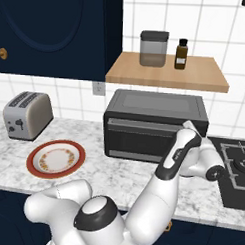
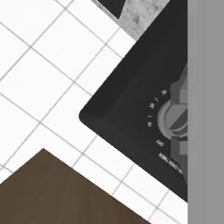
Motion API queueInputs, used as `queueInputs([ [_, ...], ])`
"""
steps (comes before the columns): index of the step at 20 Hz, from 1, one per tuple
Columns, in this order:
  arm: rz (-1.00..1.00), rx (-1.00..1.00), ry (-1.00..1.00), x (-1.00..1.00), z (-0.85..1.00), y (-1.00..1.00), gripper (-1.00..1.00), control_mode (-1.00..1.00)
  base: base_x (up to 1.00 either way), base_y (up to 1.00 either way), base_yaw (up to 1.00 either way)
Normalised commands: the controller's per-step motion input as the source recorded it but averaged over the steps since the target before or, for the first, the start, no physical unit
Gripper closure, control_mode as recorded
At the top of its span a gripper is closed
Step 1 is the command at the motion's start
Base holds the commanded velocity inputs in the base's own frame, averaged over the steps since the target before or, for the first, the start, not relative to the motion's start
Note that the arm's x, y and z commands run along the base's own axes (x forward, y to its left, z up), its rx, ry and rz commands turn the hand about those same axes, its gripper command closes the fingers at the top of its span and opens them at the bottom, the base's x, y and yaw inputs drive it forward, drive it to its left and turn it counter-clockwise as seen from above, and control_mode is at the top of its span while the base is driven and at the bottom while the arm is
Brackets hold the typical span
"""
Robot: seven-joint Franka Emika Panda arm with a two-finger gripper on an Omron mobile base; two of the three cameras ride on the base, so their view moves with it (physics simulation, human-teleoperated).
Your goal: Pick up the kebab skewer and baguette bread, and place them inside the toaster oven. Close the toaster oven door and start by setting the timer.
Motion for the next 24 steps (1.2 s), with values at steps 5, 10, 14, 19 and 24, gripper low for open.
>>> queueInputs([
  [5, -0.04, 0.2, 0.0, -0.1, -0.21, -0.01, 1.0, -1.0, 0.0, 0.0, 0.0],
  [10, -0.04, 0.18, 0.0, -0.09, -0.17, 0.0, 1.0, -1.0, 0.0, 0.0, 0.0],
  [14, -0.03, 0.22, 0.0, -0.1, -0.14, -0.03, 1.0, -1.0, 0.0, 0.0, 0.0],
  [19, -0.04, 0.23, 0.0, -0.11, -0.14, -0.04, 1.0, -1.0, 0.0, 0.0, 0.0],
  [24, -0.06, 0.22, -0.02, -0.1, -0.18, 0.0, 1.0, -1.0, 0.0, 0.0, 0.0],
])
